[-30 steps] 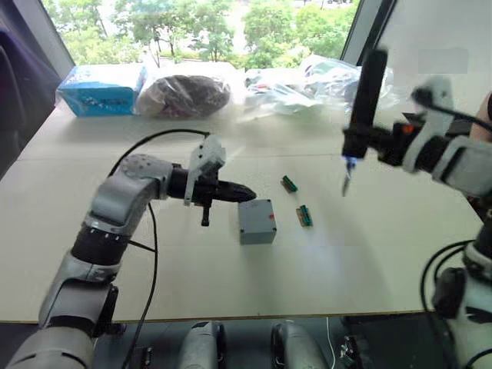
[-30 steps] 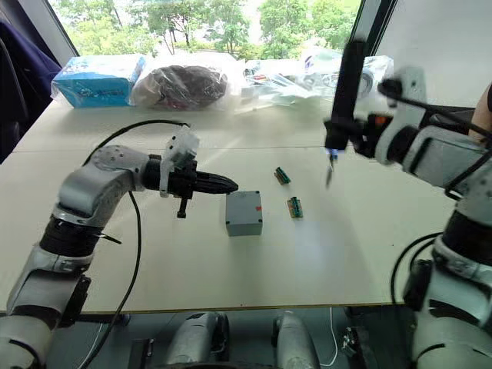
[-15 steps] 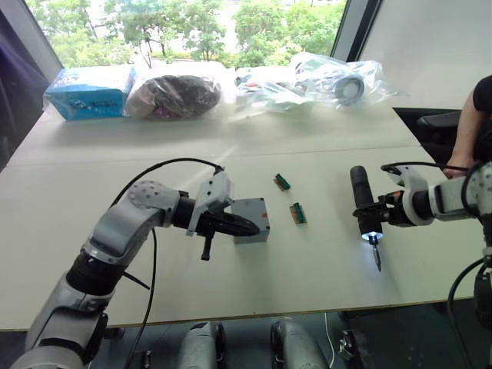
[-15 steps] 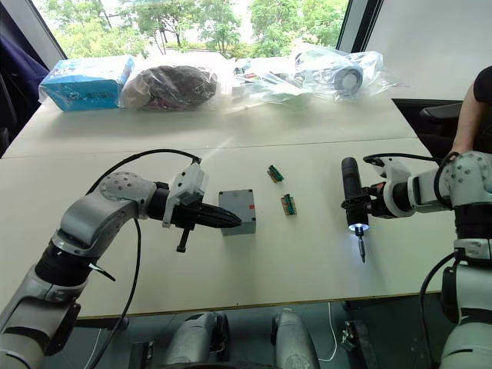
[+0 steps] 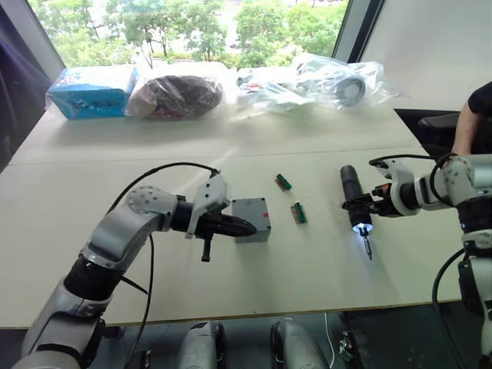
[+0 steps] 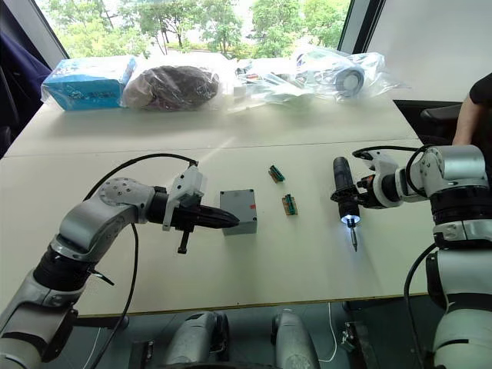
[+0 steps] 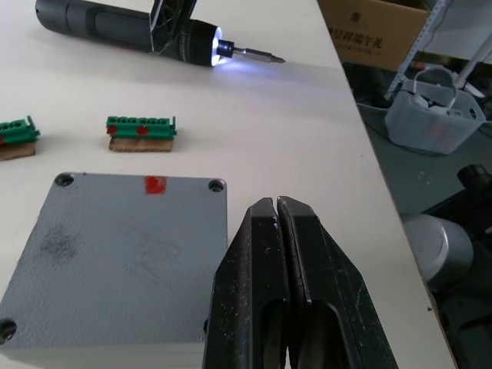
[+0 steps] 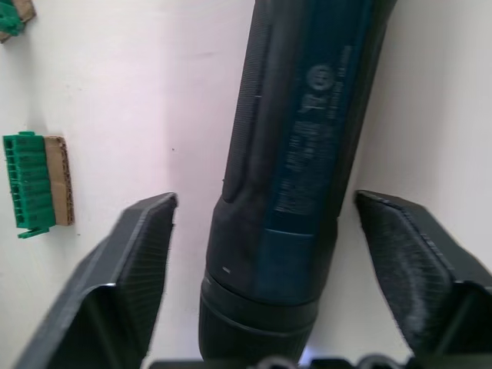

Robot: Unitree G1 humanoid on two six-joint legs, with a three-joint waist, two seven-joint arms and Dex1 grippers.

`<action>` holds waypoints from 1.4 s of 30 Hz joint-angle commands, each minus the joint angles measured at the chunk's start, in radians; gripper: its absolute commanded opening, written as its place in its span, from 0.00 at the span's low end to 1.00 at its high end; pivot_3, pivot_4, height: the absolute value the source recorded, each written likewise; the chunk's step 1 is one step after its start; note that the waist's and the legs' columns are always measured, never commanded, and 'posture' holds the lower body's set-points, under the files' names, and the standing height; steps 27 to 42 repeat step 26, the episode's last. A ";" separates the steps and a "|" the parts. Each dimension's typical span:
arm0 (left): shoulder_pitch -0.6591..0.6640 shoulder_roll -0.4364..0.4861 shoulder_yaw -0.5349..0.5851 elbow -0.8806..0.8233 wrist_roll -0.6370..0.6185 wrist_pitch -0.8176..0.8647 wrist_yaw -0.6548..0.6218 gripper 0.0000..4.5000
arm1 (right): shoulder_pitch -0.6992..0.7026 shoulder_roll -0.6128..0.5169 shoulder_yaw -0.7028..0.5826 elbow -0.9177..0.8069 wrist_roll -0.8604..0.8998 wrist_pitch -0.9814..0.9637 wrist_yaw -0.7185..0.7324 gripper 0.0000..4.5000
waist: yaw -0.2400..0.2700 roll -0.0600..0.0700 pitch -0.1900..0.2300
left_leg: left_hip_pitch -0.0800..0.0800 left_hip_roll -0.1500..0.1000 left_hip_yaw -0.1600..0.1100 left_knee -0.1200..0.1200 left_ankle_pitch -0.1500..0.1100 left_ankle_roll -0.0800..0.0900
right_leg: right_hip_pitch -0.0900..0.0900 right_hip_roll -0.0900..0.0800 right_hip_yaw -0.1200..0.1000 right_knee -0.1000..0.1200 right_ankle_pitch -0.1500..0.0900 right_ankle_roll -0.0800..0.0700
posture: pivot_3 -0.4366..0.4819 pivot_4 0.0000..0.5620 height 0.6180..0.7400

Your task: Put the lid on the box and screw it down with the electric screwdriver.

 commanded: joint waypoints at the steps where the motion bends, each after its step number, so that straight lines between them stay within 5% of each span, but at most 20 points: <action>1: -0.009 0.032 0.070 0.010 -0.012 -0.016 0.009 0.00 | 0.016 -0.031 0.000 -0.067 -0.071 -0.091 0.026 1.00 | 0.002 0.000 0.000 | 0.000 0.000 0.000 0.000 0.000 0.000 | 0.000 0.000 0.000 0.000 0.000 0.000 | 0.48 0.27 1.00; 5: 0.074 0.103 0.201 -0.017 -0.072 0.073 0.051 0.00 | 0.124 -0.055 -0.198 -0.349 -0.035 -0.304 0.072 1.00 | 0.000 0.000 0.000 | -0.001 0.000 0.000 0.000 0.000 0.000 | -0.001 0.000 0.000 0.000 0.000 0.000 | 0.48 0.27 1.00; 10: 0.259 0.179 0.308 -0.171 -0.139 0.183 0.113 0.00 | 0.456 -0.010 -0.475 -0.856 0.139 -0.383 0.155 1.00 | 0.002 -0.001 0.001 | 0.001 0.002 -0.002 -0.002 0.001 -0.002 | 0.000 0.000 -0.002 0.002 -0.001 0.004 | 0.48 0.27 1.00; 16: 0.531 0.199 0.399 -0.383 -0.287 0.321 0.176 0.00 | 0.947 0.018 -0.477 -1.277 0.218 -0.420 0.216 1.00 | 0.017 -0.002 0.001 | 0.002 0.003 -0.004 -0.001 0.001 -0.003 | 0.004 -0.003 -0.004 0.000 -0.002 0.003 | 0.48 0.27 1.00; 22: 0.657 0.225 0.402 -0.413 -0.259 0.264 0.191 0.00 | 1.114 0.028 -0.372 -1.373 0.178 -0.493 0.212 1.00 | 0.023 -0.004 0.000 | 0.010 0.001 -0.003 0.001 -0.001 -0.006 | 0.006 -0.007 -0.004 -0.002 -0.002 -0.002 | 0.48 0.27 1.00; 42: 0.664 0.233 0.398 -0.412 -0.265 0.246 0.201 0.00 | 1.127 0.032 -0.329 -1.367 0.156 -0.523 0.192 1.00 | 0.023 -0.004 0.000 | 0.011 0.001 -0.003 -0.001 -0.002 -0.007 | 0.006 -0.011 -0.004 -0.003 -0.002 -0.003 | 0.48 0.27 1.00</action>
